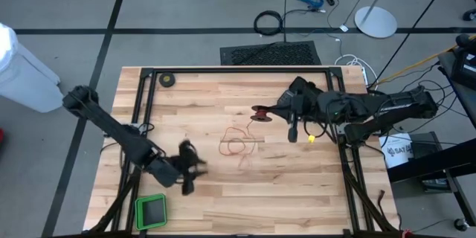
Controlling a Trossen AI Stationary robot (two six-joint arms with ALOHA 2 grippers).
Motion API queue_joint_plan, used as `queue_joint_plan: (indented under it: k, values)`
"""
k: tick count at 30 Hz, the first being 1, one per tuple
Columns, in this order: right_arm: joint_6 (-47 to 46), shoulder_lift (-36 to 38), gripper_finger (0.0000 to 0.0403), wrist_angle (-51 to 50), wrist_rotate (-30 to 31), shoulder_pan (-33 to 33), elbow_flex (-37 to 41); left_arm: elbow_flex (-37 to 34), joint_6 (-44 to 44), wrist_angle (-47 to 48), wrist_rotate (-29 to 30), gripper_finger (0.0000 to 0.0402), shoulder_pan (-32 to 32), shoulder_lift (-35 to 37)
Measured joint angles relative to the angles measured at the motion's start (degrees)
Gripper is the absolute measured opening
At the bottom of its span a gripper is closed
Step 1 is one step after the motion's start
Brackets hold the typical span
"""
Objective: Coil cords
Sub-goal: Coil the red wire into the spool
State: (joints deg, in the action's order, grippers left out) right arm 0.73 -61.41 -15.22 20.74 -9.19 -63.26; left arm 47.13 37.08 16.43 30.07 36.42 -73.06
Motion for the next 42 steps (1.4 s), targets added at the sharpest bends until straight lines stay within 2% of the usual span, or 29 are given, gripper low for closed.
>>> queue_joint_plan:
  k: [4, 6, 7, 9, 11, 21, 28, 42]
  values:
    - [0.04, 0.00, 0.0000, 0.88, 0.28, 0.09, 0.00, 0.00, -12.17, -8.78, 22.03, 0.0154, -1.41, 3.73]
    - [0.11, -0.36, 0.0000, 1.20, 0.29, 0.07, 0.00, 0.00, -20.25, -15.37, 28.56, 0.0154, -3.25, 4.01]
    - [0.20, -0.48, 0.0000, 1.37, 0.28, 0.07, 0.00, 0.00, -24.78, -18.81, 29.16, 0.0154, -4.47, 3.96]
    - [0.42, -0.87, 0.0000, 2.10, 0.28, 0.09, 0.00, 0.00, -31.97, -24.26, 26.98, 0.0154, -7.26, 3.20]
    - [0.98, -1.03, 0.0000, 2.60, 0.28, 0.09, 0.00, 0.00, -37.00, -28.29, 21.17, 0.0155, -9.83, 1.90]
    - [1.89, -1.44, 0.0000, 3.01, 0.14, 0.07, 0.02, -0.04, -47.65, -44.92, 2.90, 0.0155, -19.53, -8.59]
    - [1.69, -1.44, 0.0000, 2.81, 0.12, 0.07, 0.02, -0.04, -48.21, -49.83, 1.46, 0.0155, -24.19, -13.81]
    - [2.05, -1.42, 0.0000, 2.70, 0.17, 0.09, 0.02, -0.04, -46.52, -52.14, -5.99, 0.0145, -28.26, -14.55]
